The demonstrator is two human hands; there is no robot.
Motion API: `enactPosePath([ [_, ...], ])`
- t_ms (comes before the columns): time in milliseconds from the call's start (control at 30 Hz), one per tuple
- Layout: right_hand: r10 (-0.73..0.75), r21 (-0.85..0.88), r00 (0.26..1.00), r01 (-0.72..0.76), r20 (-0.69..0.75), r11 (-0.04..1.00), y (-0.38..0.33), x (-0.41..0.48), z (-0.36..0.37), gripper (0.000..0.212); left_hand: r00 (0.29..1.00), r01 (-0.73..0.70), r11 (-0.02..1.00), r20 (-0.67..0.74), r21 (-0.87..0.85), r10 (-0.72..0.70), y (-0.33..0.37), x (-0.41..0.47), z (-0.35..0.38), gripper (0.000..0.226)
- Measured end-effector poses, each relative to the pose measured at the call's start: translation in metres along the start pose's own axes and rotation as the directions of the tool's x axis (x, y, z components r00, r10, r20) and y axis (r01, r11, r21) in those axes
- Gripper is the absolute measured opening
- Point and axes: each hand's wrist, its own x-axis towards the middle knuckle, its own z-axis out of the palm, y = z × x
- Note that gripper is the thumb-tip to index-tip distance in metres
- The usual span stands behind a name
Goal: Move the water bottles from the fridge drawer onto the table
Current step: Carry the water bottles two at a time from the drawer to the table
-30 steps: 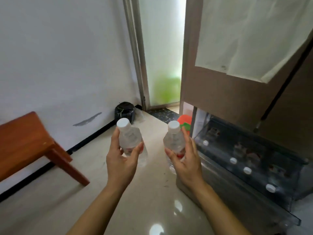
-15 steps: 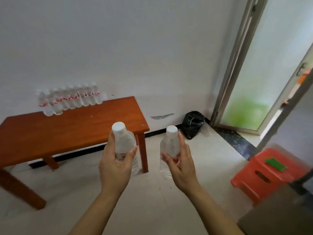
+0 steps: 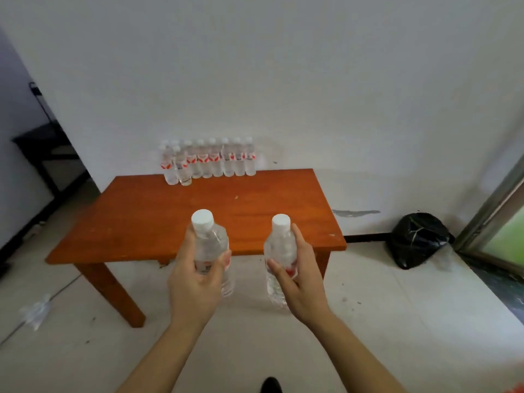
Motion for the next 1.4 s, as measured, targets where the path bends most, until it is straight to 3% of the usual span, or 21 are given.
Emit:
enactPosePath([
  [167,-0.013,0.0,0.998,0.013,0.062,1.0,0.036,0.123,0.053,0.075,1.0,0.011,1.0,-0.023,0.003,-0.011,-0.035,0.121,0.038,0.075],
  [333,-0.025,-0.043,0.992,0.031,0.12,0.999,0.049,0.242,0.088,0.081,0.997,0.071,0.997,0.033,0.015,-0.072,-0.072,0.241,0.06,0.089],
  [633,0.012,-0.087,0.964,0.011,0.267,0.996,0.067,0.388,0.153,0.094,0.989,0.147,0.985,-0.005,0.088,-0.148,-0.146,0.386,0.08,0.077],
  [800,0.088,-0.262,0.959,-0.015,0.269,0.965,0.094,0.451,0.206,0.093,0.987,0.115,0.982,0.091,0.147,-0.129,-0.213,0.475,0.099,0.081],
  [967,0.207,-0.417,0.951,-0.096,0.23,0.904,0.12,0.515,0.257,0.081,0.959,0.161,0.97,0.204,0.181,-0.197,-0.277,0.56,0.117,0.086],
  [1233,0.408,-0.422,0.895,-0.305,0.18,0.854,0.147,0.599,0.333,0.078,0.905,-0.022,0.922,0.399,0.387,-0.146,-0.362,0.653,0.155,0.083],
  [1400,0.458,-0.467,0.858,-0.315,0.233,0.827,0.165,0.636,0.37,0.079,0.905,-0.226,0.807,0.425,0.545,-0.034,-0.397,0.691,0.165,0.047],
])
